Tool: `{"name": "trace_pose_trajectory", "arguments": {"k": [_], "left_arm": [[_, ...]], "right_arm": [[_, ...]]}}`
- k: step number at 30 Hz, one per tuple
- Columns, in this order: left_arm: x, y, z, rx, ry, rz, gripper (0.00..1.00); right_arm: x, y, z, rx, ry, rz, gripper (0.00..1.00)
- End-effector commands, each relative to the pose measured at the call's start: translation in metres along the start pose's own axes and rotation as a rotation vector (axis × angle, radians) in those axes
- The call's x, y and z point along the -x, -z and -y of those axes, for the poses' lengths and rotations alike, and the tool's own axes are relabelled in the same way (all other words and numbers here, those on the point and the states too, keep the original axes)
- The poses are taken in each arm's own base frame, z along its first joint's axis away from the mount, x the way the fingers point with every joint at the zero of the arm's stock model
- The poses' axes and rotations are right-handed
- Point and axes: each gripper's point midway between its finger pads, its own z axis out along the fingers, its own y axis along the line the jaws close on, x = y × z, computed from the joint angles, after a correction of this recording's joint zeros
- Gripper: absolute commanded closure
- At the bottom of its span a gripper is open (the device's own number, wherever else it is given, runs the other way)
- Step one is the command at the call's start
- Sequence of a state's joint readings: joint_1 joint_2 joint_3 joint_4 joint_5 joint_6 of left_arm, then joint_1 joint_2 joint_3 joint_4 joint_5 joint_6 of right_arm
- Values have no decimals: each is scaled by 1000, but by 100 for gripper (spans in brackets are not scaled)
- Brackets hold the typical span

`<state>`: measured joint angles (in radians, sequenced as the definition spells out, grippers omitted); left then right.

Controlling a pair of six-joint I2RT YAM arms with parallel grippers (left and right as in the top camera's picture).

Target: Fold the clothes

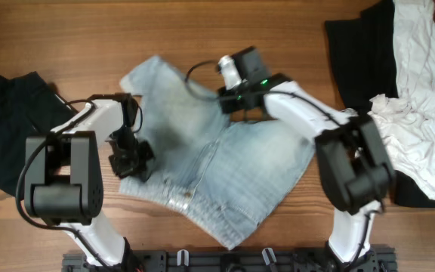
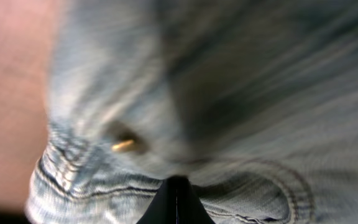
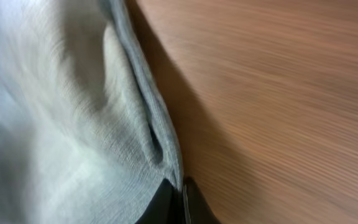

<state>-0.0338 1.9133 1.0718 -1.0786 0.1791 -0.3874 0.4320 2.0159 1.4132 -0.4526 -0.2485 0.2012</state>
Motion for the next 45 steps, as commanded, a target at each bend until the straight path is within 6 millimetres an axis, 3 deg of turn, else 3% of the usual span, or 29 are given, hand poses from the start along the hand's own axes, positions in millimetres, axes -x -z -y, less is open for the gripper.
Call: {"name": "trace_pose_trajectory", "arguments": {"k": [1, 3, 5, 7, 8, 10, 11, 14, 18, 20, 21, 22, 23, 24, 27, 33, 35, 37, 39, 42, 45], "left_arm": [[59, 23, 64, -245, -74, 169, 96], [68, 36, 74, -274, -88, 206, 96], [70, 39, 76, -277, -92, 214, 96], [69, 38, 75, -274, -90, 210, 96], [69, 38, 75, -275, -91, 211, 96], [70, 38, 75, -276, -91, 213, 96], [70, 38, 75, -276, -91, 214, 96], [69, 38, 75, -274, -90, 209, 96], [54, 36, 78, -304, -86, 138, 96], [47, 37, 85, -333, -98, 115, 95], [45, 37, 89, -340, -109, 111, 87], [44, 36, 93, -340, -118, 112, 63], [44, 35, 97, -342, -127, 119, 46], [45, 32, 106, -349, -161, 145, 39], [52, 29, 128, -382, -230, 219, 27], [64, 38, 154, -446, -225, 299, 25], [66, 40, 156, -455, -209, 305, 37], [66, 40, 156, -455, -207, 306, 60], [73, 40, 153, -431, -200, 337, 96], [98, 50, 151, -399, -191, 467, 96], [142, 93, 147, -429, -151, 648, 96]], "right_arm": [[82, 140, 63, -198, -324, 330, 96], [73, 174, 63, -177, -363, 334, 96], [54, 173, 41, -94, -323, 240, 96], [24, 159, 15, -5, -248, 95, 91], [8, 149, 10, -4, -210, 34, 79], [-8, 133, 18, -82, -157, -21, 36], [-13, 129, 29, -158, -163, -35, 29], [-16, 125, 62, -325, -207, -34, 26], [-15, 149, 124, -537, -393, 33, 25], [-22, 157, 143, -550, -468, 26, 24], [-25, 160, 150, -545, -493, 18, 23], [-28, 162, 155, -538, -511, 10, 21], [-30, 163, 158, -521, -506, -3, 21], [-33, 164, 161, -490, -487, -24, 21], [-40, 168, 164, -491, -503, -49, 20], [-46, 169, 163, -492, -487, -79, 19], [-47, 169, 163, -492, -488, -83, 19], [-48, 168, 160, -475, -490, -90, 19], [-49, 167, 157, -459, -493, -95, 20], [-48, 167, 157, -460, -494, -91, 20], [-47, 167, 158, -460, -492, -86, 20]]}}
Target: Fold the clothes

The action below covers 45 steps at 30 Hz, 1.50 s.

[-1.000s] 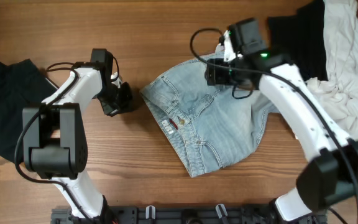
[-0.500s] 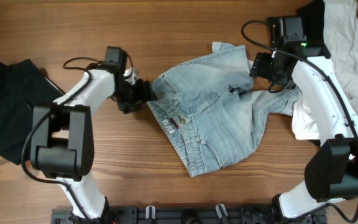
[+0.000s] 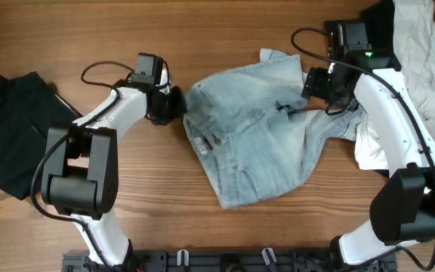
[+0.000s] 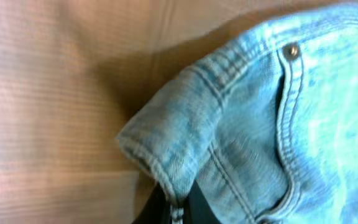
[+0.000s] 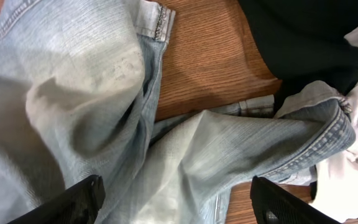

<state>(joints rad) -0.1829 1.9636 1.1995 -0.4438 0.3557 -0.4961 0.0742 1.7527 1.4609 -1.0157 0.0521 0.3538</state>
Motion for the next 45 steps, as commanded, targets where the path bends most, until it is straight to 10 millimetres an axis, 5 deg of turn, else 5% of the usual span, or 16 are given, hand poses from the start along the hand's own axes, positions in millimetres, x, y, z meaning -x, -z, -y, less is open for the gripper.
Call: {"name": "trace_pose_trajectory", "arguments": {"k": [1, 5, 6, 7, 9, 13, 16, 19, 28, 35, 41, 45], "left_arm": [[79, 31, -16, 44, 40, 231, 96], [165, 108, -17, -6, 89, 439, 96], [176, 121, -19, -9, 99, 463, 91], [183, 134, -24, -4, 116, 475, 71], [171, 136, -39, 38, 164, 413, 33], [102, 118, -64, 162, 231, 143, 1], [36, 115, -78, 269, 253, -102, 0], [8, 110, -86, 323, 266, -190, 0], [-18, 50, -80, 303, 153, -182, 10], [-41, 25, -71, 297, 79, -198, 10], [-45, 24, -72, 301, 78, -207, 10], [-45, 24, -72, 301, 78, -207, 10]], "right_arm": [[2, 2, -5, 21, 14, 11, 19], [17, 3, -14, 66, 14, 72, 10], [21, 3, -18, 84, 17, 86, 8], [25, 4, -23, 112, 39, 100, 8], [27, 6, -37, 184, 75, 109, 7], [25, 4, -54, 274, 144, 95, 7], [20, -3, -69, 355, 218, 67, 7], [24, -12, -86, 422, 233, 71, 8], [47, -80, -162, 624, 192, 126, 9], [57, -115, -194, 690, 114, 171, 12], [76, -123, -196, 674, 15, 239, 46], [84, -123, -192, 648, 1, 275, 53]]}}
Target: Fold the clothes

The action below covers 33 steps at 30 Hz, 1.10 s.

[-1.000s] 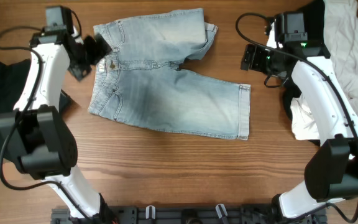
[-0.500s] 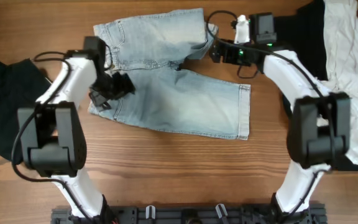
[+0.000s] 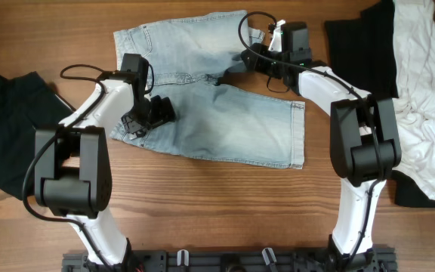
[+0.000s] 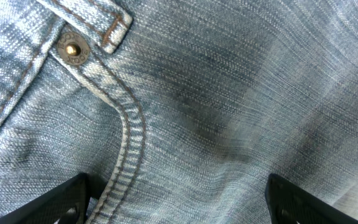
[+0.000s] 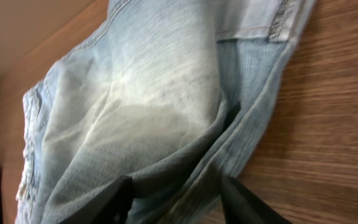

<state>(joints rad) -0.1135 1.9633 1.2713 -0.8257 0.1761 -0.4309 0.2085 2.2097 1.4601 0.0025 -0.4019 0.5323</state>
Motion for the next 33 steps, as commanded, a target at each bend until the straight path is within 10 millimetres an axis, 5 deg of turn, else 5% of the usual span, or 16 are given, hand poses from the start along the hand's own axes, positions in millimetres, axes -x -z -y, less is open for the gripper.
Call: {"name": "trace_pose_trajectory", "arguments": {"k": [1, 4, 10, 12, 15, 17, 20, 23, 25, 28, 31, 33], "left_arm": [[-18, -13, 0, -3, -15, -61, 9], [-18, -13, 0, -3, -15, -61, 9], [-19, -13, 0, -2, -14, -64, 9], [-19, -13, 0, -2, -14, -64, 9], [-19, -13, 0, -2, -14, -64, 8], [-19, -13, 0, -2, -14, -64, 8], [-19, -13, 0, -2, -14, -63, 8], [-19, -13, 0, -2, -14, -64, 8], [-19, -13, 0, -2, -14, -64, 8], [-19, -13, 0, -2, -14, -63, 8], [-19, -13, 0, -2, -14, -63, 8], [-19, -13, 0, -2, -14, -63, 8]], "right_arm": [[0, -6, 12, -49, -30, 21, 53], [-4, -9, 15, -69, -52, 19, 35], [-6, -19, 26, -102, -117, 43, 43], [-9, -23, 29, -101, -121, 39, 55], [-13, -25, 32, -109, -122, 29, 90], [-6, -20, 35, -109, -126, 43, 96], [30, 3, 29, -57, -97, 98, 96], [83, 49, 15, -2, -47, 198, 96], [95, 83, 11, -25, -48, 207, 96], [61, 102, 25, -167, -43, 73, 62], [19, 112, 75, -431, -105, -46, 52], [9, 119, 97, -540, -121, -52, 36]]}}
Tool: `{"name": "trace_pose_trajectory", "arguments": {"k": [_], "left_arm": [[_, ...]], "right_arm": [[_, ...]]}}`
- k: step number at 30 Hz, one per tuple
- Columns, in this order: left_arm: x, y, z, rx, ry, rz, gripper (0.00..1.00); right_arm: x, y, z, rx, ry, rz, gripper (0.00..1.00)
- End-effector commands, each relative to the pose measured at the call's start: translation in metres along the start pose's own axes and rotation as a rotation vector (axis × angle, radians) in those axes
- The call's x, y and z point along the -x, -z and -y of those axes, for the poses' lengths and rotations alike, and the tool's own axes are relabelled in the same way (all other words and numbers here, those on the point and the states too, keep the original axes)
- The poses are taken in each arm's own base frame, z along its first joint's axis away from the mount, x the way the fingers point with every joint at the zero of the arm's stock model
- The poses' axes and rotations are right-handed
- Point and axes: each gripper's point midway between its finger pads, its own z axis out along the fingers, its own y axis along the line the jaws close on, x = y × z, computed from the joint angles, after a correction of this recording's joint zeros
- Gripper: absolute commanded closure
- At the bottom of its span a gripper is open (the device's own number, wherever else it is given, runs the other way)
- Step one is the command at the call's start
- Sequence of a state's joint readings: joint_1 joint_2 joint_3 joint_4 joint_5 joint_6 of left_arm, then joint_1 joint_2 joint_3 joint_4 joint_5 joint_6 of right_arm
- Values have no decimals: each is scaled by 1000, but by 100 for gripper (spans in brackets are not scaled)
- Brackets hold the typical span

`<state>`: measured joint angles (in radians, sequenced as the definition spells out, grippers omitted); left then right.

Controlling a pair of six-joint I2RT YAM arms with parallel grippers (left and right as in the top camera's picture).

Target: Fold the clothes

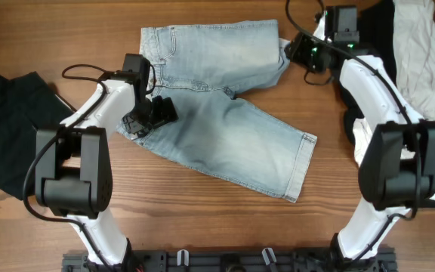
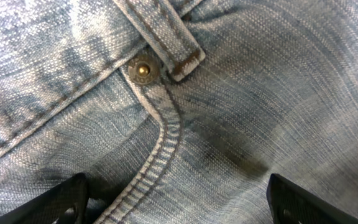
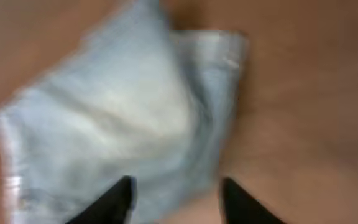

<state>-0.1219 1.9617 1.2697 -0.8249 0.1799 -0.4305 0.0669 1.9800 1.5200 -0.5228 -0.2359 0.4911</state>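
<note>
The light blue denim shorts lie spread flat on the wooden table. The waist is at the left, one leg points to the upper right and the other to the lower right. My left gripper is open and low over the waist area. In the left wrist view a brass rivet and a pocket seam lie ahead of the left gripper. My right gripper is open beside the upper leg's hem. The right wrist view is blurred, with that hem ahead of the right gripper.
A black garment lies at the left edge. At the right lies a pile of black cloth and white cloth, close behind the right arm.
The shorts have shifted right and the two legs now lie further apart, the lower one pointing down to the right. My right gripper has moved right, off the upper leg. The left gripper has stayed put.
First both grippers were shut on the bunched shorts at mid-table. Then the left was shut on a waist corner and the right was open over the shorts near the right pile. Later the shorts lay flat with both grippers open, and now the legs are spread apart.
</note>
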Motion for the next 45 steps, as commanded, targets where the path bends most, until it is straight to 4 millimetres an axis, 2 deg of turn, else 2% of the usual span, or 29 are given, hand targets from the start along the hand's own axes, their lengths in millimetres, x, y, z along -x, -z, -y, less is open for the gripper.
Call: {"name": "trace_pose_trajectory", "arguments": {"k": [1, 5, 7, 9, 14, 19, 20, 21, 22, 23, 25, 26, 27, 29, 30, 32, 33, 36, 37, 38, 40, 43, 45], "left_arm": [[-17, -12, -3, 1, -5, -61, 8], [-17, -12, -3, 1, -4, -61, 8], [-17, -12, -3, 1, -2, -61, 8], [-17, -12, -3, 1, -2, -61, 8], [-17, -12, -3, 1, -2, -61, 6], [-17, -12, -3, 1, -1, -61, 5], [-17, -12, -3, 1, -2, -61, 5], [-17, -12, -3, 1, -2, -61, 5], [-17, -12, -3, 1, -2, -61, 5], [-17, -12, -3, 1, -2, -61, 5], [-17, -12, -3, 1, -2, -61, 5], [-17, -12, -3, 1, -2, -61, 5], [-16, -12, -3, 1, -1, -60, 5], [-16, -12, -3, 1, -1, -60, 5], [-16, -12, -3, 1, -1, -61, 5], [-17, -12, -3, 1, -2, -61, 5], [-17, -12, -3, 1, -1, -61, 5], [-16, -12, -3, 1, -1, -60, 5], [-17, -12, -3, 1, -1, -61, 5], [-17, -12, -3, 1, -2, -61, 5], [-17, -12, -3, 1, -1, -61, 4], [-15, -12, -2, -2, -2, -56, 2], [-12, -12, -1, -9, -4, -44, 2]], "right_arm": [[-9, -11, 50, -243, 11, 21, 33], [12, -13, 34, -164, 74, 97, 37], [21, -21, 25, -112, 81, 130, 41], [21, -35, 15, -42, 89, 128, 41], [11, -80, 29, -27, -8, 108, 40], [3, -111, 33, 15, -58, 102, 40], [2, -113, 32, 21, -61, 99, 43], [0, -116, 32, 27, -59, 95, 52], [-1, -117, 29, 43, -57, 88, 75], [5, -112, 28, 49, -56, 101, 96], [26, -97, 26, 63, -59, 147, 96], [44, -81, 22, 80, -48, 189, 96], [61, -63, 17, 98, -31, 232, 96], [104, -4, 7, 126, 0, 361, 96], [113, 14, 6, 122, 14, 394, 94], [116, 39, 9, 85, 50, 410, 78], [110, 44, 15, 45, 67, 384, 70], [63, 33, 50, -108, 28, 195, 66], [51, 30, 58, -143, 15, 147, 62], [33, 27, 71, -196, -2, 76, 53], [10, 28, 88, -275, -20, -4, 47], [-8, 32, 96, -314, -32, -76, 43], [-30, 34, 91, -274, -17, -177, 43]]}}
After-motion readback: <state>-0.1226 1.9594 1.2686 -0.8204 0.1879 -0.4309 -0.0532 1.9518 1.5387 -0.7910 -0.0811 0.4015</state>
